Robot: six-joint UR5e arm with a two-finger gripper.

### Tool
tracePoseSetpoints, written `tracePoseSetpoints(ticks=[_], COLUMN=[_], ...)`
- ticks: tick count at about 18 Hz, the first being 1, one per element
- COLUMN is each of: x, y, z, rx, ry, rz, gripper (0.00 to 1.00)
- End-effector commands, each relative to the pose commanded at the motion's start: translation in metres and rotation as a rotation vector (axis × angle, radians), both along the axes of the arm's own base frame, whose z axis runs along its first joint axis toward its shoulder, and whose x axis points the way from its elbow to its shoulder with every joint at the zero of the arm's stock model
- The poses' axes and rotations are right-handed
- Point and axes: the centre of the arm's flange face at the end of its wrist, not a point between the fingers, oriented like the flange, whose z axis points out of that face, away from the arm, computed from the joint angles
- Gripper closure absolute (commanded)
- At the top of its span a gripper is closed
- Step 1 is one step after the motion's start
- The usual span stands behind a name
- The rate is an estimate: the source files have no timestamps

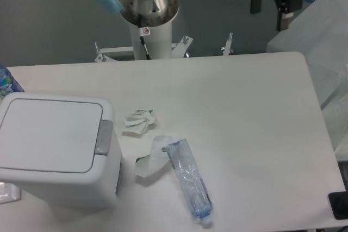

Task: Open the trash can

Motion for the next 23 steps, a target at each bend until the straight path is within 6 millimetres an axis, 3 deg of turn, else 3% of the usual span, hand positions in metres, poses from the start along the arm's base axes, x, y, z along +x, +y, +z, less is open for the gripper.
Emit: tracePoseSetpoints(ticks=[5,7,17,23], x=[0.004,0.013,0.061,0.091], y=[0.0,0.013,0.119,0.181], z=[0.001,0.002,-0.009,-0.023], rx=[0.013,0.047,0.288,0.5], ry=[-0.011,-0.049,-0.202,-0.422], rz=[0.029,0.116,0.52,0.917], gripper=[0.0,0.0,0.0,0.0])
